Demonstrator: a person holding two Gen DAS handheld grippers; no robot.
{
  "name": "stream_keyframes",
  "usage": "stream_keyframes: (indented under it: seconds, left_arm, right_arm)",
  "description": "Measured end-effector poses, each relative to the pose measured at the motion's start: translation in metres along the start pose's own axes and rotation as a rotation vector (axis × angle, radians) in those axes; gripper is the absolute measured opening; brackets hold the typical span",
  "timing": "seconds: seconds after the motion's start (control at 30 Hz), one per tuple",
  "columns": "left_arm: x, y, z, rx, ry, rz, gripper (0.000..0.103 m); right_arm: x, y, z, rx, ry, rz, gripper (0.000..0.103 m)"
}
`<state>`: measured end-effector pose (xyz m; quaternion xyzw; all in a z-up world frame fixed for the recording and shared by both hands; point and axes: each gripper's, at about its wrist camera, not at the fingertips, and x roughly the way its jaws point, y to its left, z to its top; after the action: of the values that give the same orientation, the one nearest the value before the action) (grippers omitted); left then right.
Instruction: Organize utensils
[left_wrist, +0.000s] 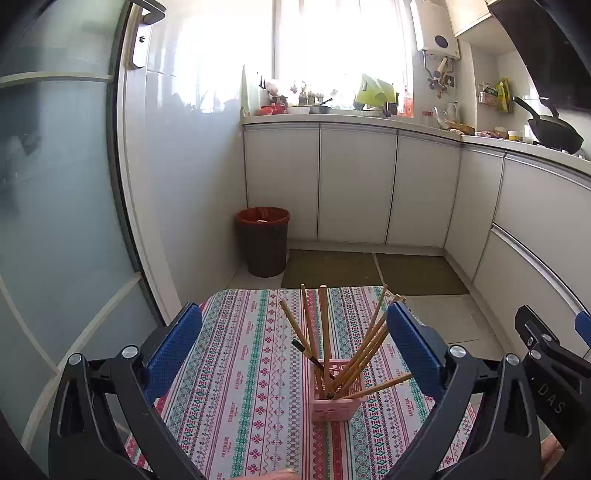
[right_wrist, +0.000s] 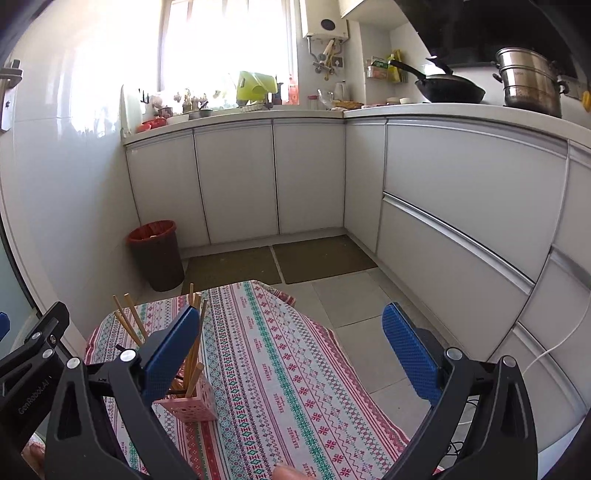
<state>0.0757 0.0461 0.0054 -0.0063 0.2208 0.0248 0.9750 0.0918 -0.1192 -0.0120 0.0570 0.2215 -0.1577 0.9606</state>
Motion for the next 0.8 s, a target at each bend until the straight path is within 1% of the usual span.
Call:
stream_keyframes:
  seconds: [0.8]
  left_arm:
    - [0.0071,-0.0017,-0.0020,-0.004,0.016,0.007,0.096]
  right_arm:
    - [0.0060,0.0005,-0.0040,0.005,0.024,-0.006,0.096]
